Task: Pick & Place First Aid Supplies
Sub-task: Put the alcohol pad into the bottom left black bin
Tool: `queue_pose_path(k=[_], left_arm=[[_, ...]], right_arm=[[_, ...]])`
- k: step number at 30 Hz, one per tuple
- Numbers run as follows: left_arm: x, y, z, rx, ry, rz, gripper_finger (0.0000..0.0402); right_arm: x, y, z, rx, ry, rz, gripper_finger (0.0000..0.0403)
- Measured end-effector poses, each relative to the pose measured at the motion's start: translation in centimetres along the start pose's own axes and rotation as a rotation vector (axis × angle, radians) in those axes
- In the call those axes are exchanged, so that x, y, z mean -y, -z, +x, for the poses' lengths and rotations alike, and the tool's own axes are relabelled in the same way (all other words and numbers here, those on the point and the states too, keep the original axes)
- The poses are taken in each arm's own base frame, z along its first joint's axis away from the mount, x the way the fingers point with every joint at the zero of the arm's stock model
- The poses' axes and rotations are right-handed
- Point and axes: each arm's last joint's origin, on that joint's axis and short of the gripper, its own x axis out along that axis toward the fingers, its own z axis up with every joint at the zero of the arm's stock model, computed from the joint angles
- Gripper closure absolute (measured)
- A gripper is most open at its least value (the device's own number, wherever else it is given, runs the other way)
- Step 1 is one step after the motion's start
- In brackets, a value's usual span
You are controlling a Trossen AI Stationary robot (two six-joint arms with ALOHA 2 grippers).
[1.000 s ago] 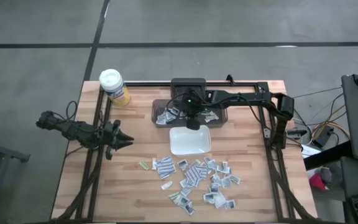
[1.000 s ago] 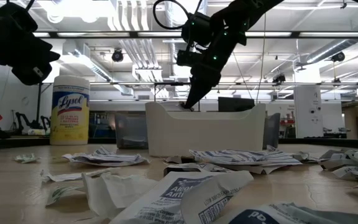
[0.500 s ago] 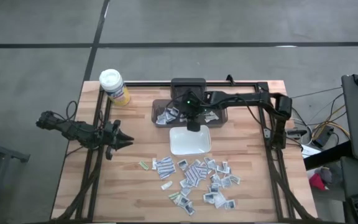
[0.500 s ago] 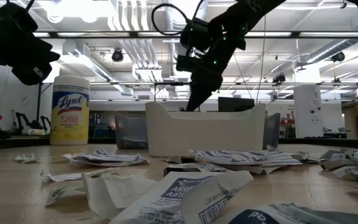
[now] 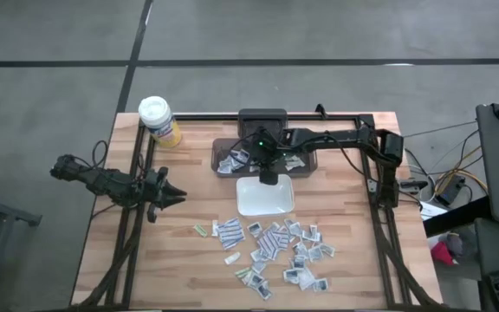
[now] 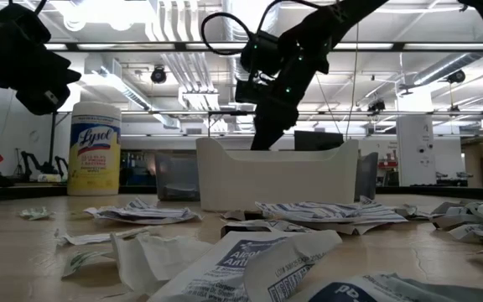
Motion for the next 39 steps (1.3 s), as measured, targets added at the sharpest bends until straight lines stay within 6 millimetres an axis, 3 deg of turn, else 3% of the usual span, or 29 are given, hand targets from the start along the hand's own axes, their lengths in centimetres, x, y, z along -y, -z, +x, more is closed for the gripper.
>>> queue_pose_path(k=[9, 17, 21, 26, 32, 39], left_arm=[[0.0, 0.0, 0.0, 0.0, 0.0, 0.0, 0.031], [0.0, 0.0, 0.0, 0.0, 0.001, 0.0, 0.031], [0.0, 0.0, 0.0, -0.001, 0.001, 0.0, 0.031], [0.0, 0.0, 0.0, -0.001, 0.0, 0.0, 0.031], [0.0, 0.0, 0.0, -0.001, 0.003, 0.002, 0.031], [0.0, 0.0, 0.0, -0.002, 0.003, 0.003, 0.031]], right_arm=[[-0.2, 0.1, 0.8, -0.007, -0.009, 0.027, 0.0364], [-0.2, -1.0, -0.4, 0.027, -0.002, 0.025, 0.0319], [-0.5, -2.7, -2.9, 0.085, 0.001, 0.048, 0.0309], [-1.4, -3.7, -7.6, 0.07, -0.015, 0.088, 0.0313], [-4.5, -2.5, -12.8, -0.031, -0.064, 0.154, 0.0343], [-9.7, -0.3, -16.3, -0.055, -0.126, 0.215, 0.0392]])
